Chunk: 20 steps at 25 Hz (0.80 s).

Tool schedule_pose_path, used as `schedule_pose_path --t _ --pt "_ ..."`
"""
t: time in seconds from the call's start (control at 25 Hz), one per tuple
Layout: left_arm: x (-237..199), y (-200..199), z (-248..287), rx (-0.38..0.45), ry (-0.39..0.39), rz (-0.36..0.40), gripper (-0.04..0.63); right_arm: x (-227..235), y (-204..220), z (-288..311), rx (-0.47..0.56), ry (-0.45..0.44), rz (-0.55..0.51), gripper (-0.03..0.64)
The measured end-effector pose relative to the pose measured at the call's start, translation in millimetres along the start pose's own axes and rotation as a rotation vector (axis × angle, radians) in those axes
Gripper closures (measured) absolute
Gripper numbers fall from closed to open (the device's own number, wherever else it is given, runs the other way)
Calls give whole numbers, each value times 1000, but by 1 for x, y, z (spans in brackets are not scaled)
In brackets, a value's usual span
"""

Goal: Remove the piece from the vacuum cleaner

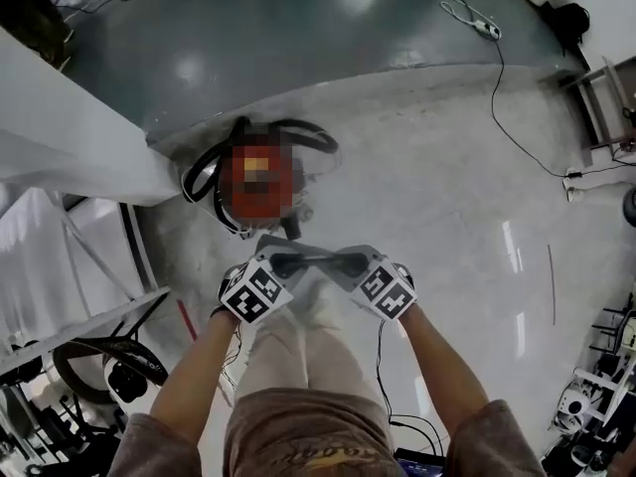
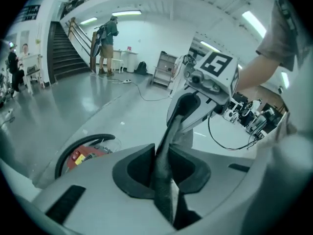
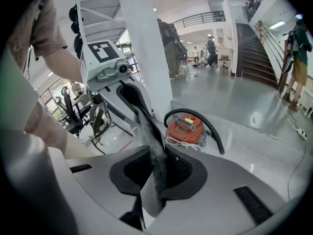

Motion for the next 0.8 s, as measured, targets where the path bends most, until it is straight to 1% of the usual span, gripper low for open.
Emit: schedule_pose_path --t 0.08,0.2,0.36,0.48,0.6,0.72,0.8 --pt "1 -30 -22 22 -2 33 536 -1 -30 -22 53 17 9 565" --pt "3 -76 -56 80 -24 68 534 -3 -77 -57 133 41 16 561" --pt "14 -125 -103 201 -53 67 526 -8 -132 -102 263 72 39 551" --pt "18 -155 -130 274 -73 98 526 -13 -170 -131 352 75 10 551" --pt "24 -176 -149 326 -69 98 526 -19 -192 -152 419 79 2 552" --pt "26 -190 -160 358 -60 104 526 -23 -204 -165 456 97 -3 554" --pt "24 -200 -168 386 -69 101 524 -23 -213 -170 487 110 3 555"
Point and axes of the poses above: the fingertips, and each gripper's own axes: z forward along the fingers, x to its right, y out of its underside, the point moved 1 cm from there along -z, backward along the fingers, and after that the axes turned 7 degrees about x, right-handed, at the moved point
